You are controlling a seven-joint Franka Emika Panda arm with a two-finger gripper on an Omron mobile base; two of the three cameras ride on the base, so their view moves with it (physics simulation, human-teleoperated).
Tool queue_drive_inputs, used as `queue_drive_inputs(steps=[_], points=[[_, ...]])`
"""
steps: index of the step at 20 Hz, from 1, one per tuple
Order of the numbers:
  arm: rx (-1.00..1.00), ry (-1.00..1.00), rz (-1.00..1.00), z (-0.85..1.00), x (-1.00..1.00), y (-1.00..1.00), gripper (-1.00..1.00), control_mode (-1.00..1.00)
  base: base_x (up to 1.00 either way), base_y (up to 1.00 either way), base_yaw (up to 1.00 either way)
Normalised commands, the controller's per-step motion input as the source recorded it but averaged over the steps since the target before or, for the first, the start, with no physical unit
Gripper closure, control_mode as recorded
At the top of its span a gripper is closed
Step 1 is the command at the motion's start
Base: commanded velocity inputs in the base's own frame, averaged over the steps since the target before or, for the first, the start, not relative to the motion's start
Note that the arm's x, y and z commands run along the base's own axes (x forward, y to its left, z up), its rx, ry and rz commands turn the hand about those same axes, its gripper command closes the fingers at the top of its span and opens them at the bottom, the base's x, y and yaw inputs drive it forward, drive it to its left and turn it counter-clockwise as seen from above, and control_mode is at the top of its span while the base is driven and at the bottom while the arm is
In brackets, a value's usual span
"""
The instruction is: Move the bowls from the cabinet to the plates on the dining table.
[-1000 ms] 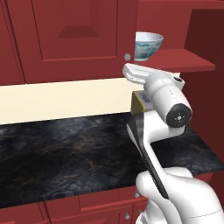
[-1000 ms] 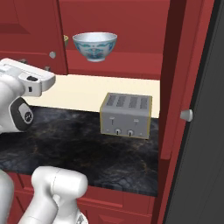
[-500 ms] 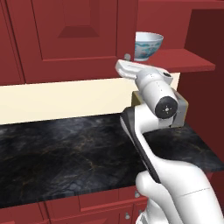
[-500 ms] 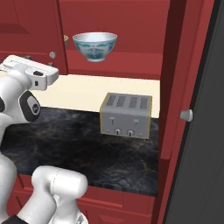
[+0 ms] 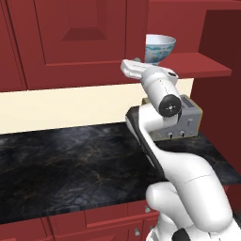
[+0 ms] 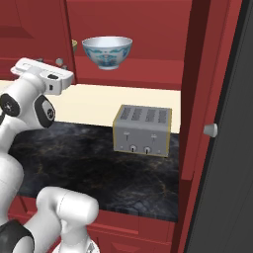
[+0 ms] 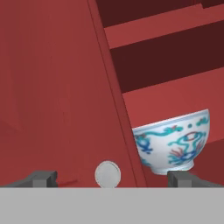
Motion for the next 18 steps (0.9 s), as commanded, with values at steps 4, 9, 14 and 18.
queue_drive_inputs(steps=[4,9,14,18], points=[[-0.03,0.00,0.00,-0.11,0.40,0.05,-1.00,-1.00,0.00,0.00,0.00],[-0.02,0.00,0.00,-0.10,0.36,0.07,-1.00,-1.00,0.00,0.00,0.00],[-0.01,-0.01,-0.03,0.00,0.35,0.08,-1.00,-1.00,0.00,0.00,0.00],[-0.02,0.00,-0.08,-0.01,0.31,0.08,-1.00,-1.00,0.00,0.00,0.00]])
